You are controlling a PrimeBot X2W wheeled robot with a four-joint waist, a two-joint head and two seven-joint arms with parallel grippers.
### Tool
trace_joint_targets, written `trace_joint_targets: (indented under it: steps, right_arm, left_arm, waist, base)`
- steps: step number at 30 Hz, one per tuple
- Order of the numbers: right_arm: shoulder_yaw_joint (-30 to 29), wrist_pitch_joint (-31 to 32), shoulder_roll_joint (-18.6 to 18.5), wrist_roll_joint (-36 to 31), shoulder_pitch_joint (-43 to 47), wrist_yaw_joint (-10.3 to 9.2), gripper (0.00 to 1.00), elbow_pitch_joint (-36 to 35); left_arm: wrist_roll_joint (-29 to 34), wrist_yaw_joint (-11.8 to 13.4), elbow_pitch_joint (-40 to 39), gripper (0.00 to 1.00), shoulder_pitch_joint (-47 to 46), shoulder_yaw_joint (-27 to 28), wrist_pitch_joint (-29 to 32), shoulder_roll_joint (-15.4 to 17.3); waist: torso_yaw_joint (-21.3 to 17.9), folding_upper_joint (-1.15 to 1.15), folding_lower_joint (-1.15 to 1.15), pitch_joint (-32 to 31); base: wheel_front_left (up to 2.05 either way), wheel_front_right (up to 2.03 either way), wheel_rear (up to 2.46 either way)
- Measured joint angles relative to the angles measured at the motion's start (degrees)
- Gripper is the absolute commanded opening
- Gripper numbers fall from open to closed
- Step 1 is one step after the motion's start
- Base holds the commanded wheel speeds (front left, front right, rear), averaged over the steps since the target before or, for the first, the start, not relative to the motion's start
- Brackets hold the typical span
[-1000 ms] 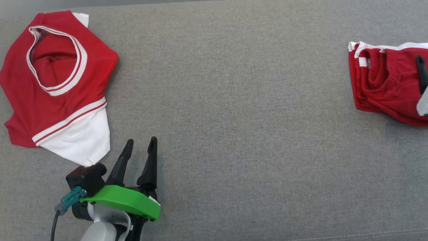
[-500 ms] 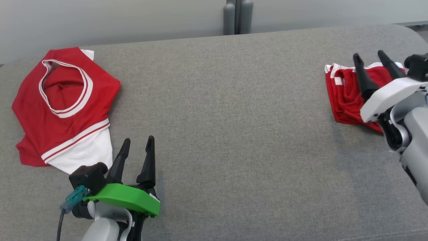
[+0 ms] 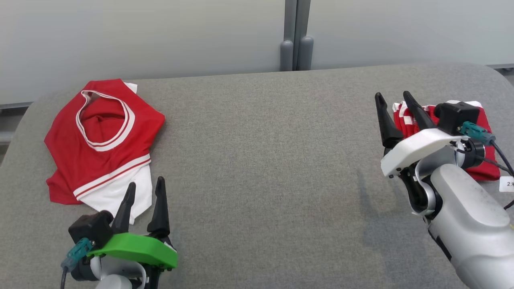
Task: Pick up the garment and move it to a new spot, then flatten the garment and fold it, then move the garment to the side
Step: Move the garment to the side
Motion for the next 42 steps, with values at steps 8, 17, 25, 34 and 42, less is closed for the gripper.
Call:
trace_joint_targets:
  steps: [8,17,25,34,42]
  right_arm:
    - [-1.8,0.0,3.3,-4.2,7.1,-0.74,1.00,-5.5]
    - [-3.9,0.0,3.7,-8.9,12.4,-1.18,1.00,-10.1]
    - [-6.1,0.0,4.4,-11.1,17.7,-1.60,1.00,-12.7]
    - [-6.7,0.0,5.8,-13.1,21.2,-1.62,1.00,-14.2]
    - [-7.5,0.0,6.1,-13.9,23.0,-1.65,1.00,-15.2]
  left_arm:
    - [2.8,0.1,0.1,1.00,1.1,1.4,-0.2,0.1]
    - [5.8,0.1,0.0,1.00,3.3,2.3,-0.7,0.1]
    - [6.9,0.1,0.0,1.00,5.3,3.6,-0.7,0.1]
    - [8.3,0.2,-0.3,1.00,6.1,3.9,-0.7,-0.8]
    - [9.3,0.2,-1.5,1.00,6.2,4.1,-0.7,-1.1]
  waist:
    - [0.3,0.00,0.00,-1.0]
    - [0.3,0.00,0.00,-1.7]
    - [0.3,0.00,0.00,-2.6]
    - [0.4,0.00,0.00,-3.4]
    - [0.3,0.00,0.00,-3.7]
  base:
    - [0.00,0.00,0.00]
    - [0.00,0.00,0.00]
    - [0.00,0.00,0.00]
    - [0.00,0.00,0.00]
    - [0.00,0.00,0.00]
